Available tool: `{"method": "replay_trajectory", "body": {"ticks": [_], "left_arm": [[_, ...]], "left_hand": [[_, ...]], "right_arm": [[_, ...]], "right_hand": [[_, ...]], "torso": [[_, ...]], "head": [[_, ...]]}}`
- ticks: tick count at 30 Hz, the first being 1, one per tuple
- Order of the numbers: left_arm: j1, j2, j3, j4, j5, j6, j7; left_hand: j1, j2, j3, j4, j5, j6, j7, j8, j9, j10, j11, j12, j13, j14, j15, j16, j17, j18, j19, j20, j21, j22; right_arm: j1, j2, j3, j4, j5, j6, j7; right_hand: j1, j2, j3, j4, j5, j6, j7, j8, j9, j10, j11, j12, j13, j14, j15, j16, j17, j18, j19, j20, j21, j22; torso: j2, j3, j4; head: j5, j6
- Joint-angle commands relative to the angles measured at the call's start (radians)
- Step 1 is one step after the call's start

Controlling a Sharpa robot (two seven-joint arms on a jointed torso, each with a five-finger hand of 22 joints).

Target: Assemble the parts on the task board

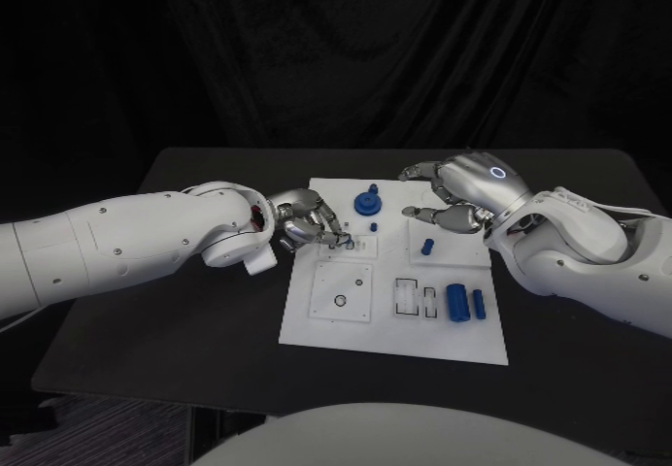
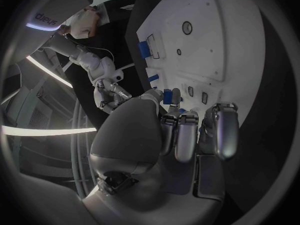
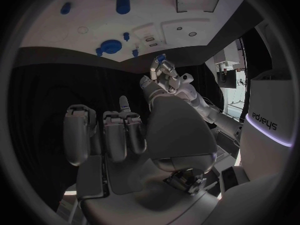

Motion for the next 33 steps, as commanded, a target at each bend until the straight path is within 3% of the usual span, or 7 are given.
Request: {"method": "replay_trajectory", "body": {"ticks": [1, 9, 13, 21, 26, 30, 33], "left_arm": [[0.014, 0.011, 0.001, 0.005, -0.121, 0.027, -0.125], [0.06, 0.066, 0.001, -0.028, -0.153, 0.2, -0.297], [0.073, 0.097, 0.001, -0.053, -0.157, 0.259, -0.367], [0.083, 0.148, 0.001, -0.079, -0.159, 0.265, -0.444], [0.087, 0.181, 0.001, -0.102, -0.16, 0.271, -0.478], [0.088, 0.202, 0.001, -0.116, -0.16, 0.257, -0.488], [0.088, 0.209, 0.001, -0.118, -0.16, 0.239, -0.49]], "left_hand": [[-0.018, -0.023, 0.143, -0.126, -0.006, -0.002, -0.006, 0.033, 0.093, 0.106, -0.006, 0.002, 0.261, 0.106, -0.007, 0.003, 0.263, -0.002, 0.008, -0.002, 0.002, 0.174], [-0.039, -0.021, 0.158, -0.118, -0.015, -0.005, -0.007, 0.038, 0.098, 0.106, -0.006, 0.002, 0.261, 0.106, -0.007, 0.003, 0.263, -0.001, 0.008, -0.002, -0.002, 0.173], [-0.064, -0.021, 0.169, -0.121, -0.049, -0.004, -0.012, 0.037, 0.1, 0.106, -0.01, 0.002, 0.261, 0.106, -0.01, 0.003, 0.263, 0.0, 0.006, -0.004, -0.008, 0.171], [-0.085, -0.021, 0.188, -0.134, -0.073, 0.0, -0.014, 0.03, 0.097, 0.106, -0.012, 0.002, 0.261, 0.106, -0.013, 0.003, 0.263, -0.001, 0.012, -0.007, -0.006, 0.173], [-0.099, -0.023, 0.197, -0.14, -0.079, 0.005, -0.016, 0.027, 0.096, 0.106, -0.014, 0.002, 0.261, 0.106, -0.015, 0.003, 0.263, 0.0, 0.013, -0.009, -0.008, 0.172], [-0.104, -0.023, 0.205, -0.146, -0.081, 0.006, -0.017, 0.024, 0.095, 0.106, -0.016, 0.002, 0.261, 0.106, -0.016, 0.003, 0.263, 0.0, 0.012, -0.01, -0.011, 0.172], [-0.104, -0.023, 0.205, -0.146, -0.081, 0.006, -0.017, 0.024, 0.095, 0.106, -0.016, 0.002, 0.261, 0.106, -0.016, 0.003, 0.263, 0.0, 0.012, -0.01, -0.011, 0.172]], "right_arm": [[0.021, -0.016, 0.0, 0.018, -0.006, 0.027, -0.05], [0.041, -0.027, 0.0, 0.014, -0.006, 0.071, -0.065], [0.044, -0.025, 0.0, 0.005, -0.006, 0.09, -0.068], [0.045, -0.024, 0.0, -0.007, -0.006, 0.104, -0.068], [0.045, -0.024, 0.0, -0.013, -0.006, 0.104, -0.067], [0.044, -0.023, 0.0, -0.018, -0.006, 0.105, -0.067], [0.044, -0.021, -0.001, -0.021, -0.006, 0.106, -0.067]], "right_hand": [[0.011, 0.005, -0.001, 0.009, 0.005, 0.009, -0.001, 0.008, 0.0, 0.104, 0.008, 0.003, 0.263, 0.101, 0.009, -0.006, 0.247, 0.012, 0.041, 0.006, -0.005, 0.214], [0.013, 0.014, -0.001, 0.017, 0.016, 0.024, -0.003, 0.018, 0.0, 0.104, 0.008, 0.003, 0.263, 0.1, 0.009, -0.009, 0.242, 0.013, 0.04, 0.006, -0.007, 0.214], [0.02, 0.017, 0.001, 0.018, 0.025, 0.033, -0.003, 0.024, 0.0, 0.104, 0.008, 0.003, 0.263, 0.098, 0.009, -0.012, 0.236, 0.014, 0.038, 0.006, -0.013, 0.212], [0.023, 0.02, 0.001, 0.02, 0.027, 0.038, -0.004, 0.027, -0.001, 0.104, 0.007, 0.003, 0.263, 0.096, 0.008, -0.015, 0.23, 0.016, 0.034, 0.006, -0.02, 0.209], [0.024, 0.021, 0.002, 0.02, 0.029, 0.04, -0.004, 0.028, -0.001, 0.104, 0.008, 0.003, 0.263, 0.096, 0.009, -0.016, 0.229, 0.016, 0.034, 0.006, -0.022, 0.209], [0.024, 0.022, 0.002, 0.021, 0.03, 0.042, -0.004, 0.029, -0.001, 0.104, 0.008, 0.003, 0.263, 0.096, 0.009, -0.016, 0.228, 0.016, 0.034, 0.006, -0.022, 0.209], [0.024, 0.022, 0.002, 0.021, 0.03, 0.042, -0.004, 0.029, -0.001, 0.104, 0.008, 0.003, 0.263, 0.096, 0.009, -0.016, 0.228, 0.016, 0.034, 0.006, -0.022, 0.209]], "torso": [[0.001, -0.0006, 0.0006], [0.0, 0.0009, 0.0], [0.0, 0.0012, 0.0007], [-0.003, 0.0081, -0.0023], [-0.004, 0.017, -0.0034], [-0.003, 0.013, -0.0037], [-0.004, 0.0139, -0.004]], "head": [[-0.003, 0.0], [-0.007, 0.0], [-0.01, 0.0], [-0.015, 0.0], [-0.014, 0.0], [-0.016, 0.0], [-0.019, 0.0]]}}
